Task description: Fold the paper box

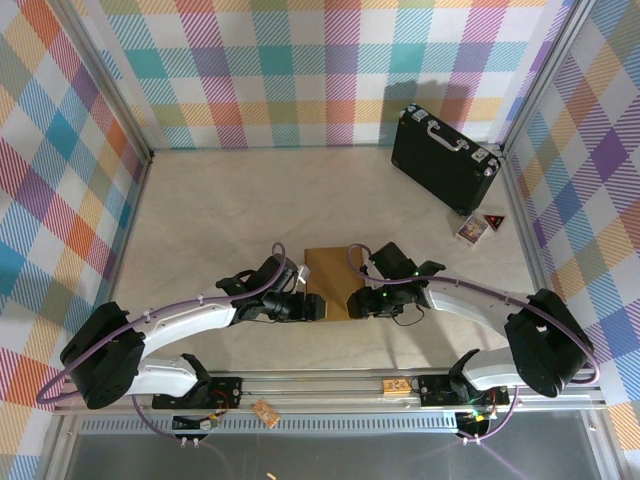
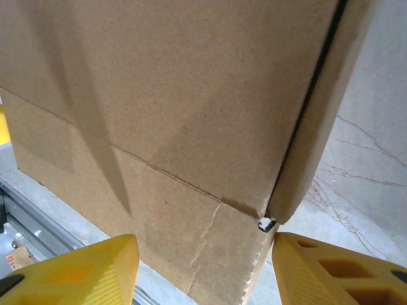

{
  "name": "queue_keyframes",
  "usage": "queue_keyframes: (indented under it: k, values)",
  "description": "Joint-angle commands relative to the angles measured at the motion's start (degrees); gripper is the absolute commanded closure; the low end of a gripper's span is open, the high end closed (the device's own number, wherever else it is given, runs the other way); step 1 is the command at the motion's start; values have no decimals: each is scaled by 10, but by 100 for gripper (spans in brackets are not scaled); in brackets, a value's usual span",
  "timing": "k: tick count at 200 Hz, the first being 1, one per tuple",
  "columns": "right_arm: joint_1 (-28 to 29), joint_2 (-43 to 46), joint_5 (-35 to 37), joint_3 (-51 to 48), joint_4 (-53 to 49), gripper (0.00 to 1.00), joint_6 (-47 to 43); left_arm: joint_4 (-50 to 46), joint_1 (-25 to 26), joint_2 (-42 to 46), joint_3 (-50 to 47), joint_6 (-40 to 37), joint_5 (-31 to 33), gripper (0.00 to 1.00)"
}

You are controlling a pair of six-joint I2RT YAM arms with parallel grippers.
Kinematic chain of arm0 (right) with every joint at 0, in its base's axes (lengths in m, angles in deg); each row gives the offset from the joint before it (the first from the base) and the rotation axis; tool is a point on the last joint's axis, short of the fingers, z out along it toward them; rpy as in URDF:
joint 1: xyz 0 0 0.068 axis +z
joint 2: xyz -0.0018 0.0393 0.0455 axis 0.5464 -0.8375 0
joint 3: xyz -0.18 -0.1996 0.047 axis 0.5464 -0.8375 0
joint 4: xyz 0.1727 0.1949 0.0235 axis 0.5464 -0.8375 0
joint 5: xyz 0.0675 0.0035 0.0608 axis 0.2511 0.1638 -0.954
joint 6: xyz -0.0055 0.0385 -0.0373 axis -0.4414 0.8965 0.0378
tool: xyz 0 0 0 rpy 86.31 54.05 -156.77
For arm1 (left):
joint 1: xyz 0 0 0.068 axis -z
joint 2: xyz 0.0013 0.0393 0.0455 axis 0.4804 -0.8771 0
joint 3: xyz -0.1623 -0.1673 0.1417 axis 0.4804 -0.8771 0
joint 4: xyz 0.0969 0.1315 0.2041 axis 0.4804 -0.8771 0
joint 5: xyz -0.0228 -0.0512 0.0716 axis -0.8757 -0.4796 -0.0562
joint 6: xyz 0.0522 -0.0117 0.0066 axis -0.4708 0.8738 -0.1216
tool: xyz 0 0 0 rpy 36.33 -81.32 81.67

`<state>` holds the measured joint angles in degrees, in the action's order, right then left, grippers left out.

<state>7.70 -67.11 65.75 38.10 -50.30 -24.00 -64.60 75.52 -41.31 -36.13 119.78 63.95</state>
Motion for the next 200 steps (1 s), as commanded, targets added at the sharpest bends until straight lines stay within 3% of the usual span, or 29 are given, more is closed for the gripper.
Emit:
queue_keyframes:
  k: [1,41,88,200]
  values:
    - [4,-4,-20,11,3,42,4,25,8,9,-10,8,-23,34]
    - [4,4,-15,8,-2,42,-3,-5,7,26,-7,0,-1,33]
    - [4,1,-7,6,-5,45,-8,-89,7,47,5,-13,94,30]
    - [4,-15,-13,6,10,44,-3,32,10,-33,-7,8,6,34]
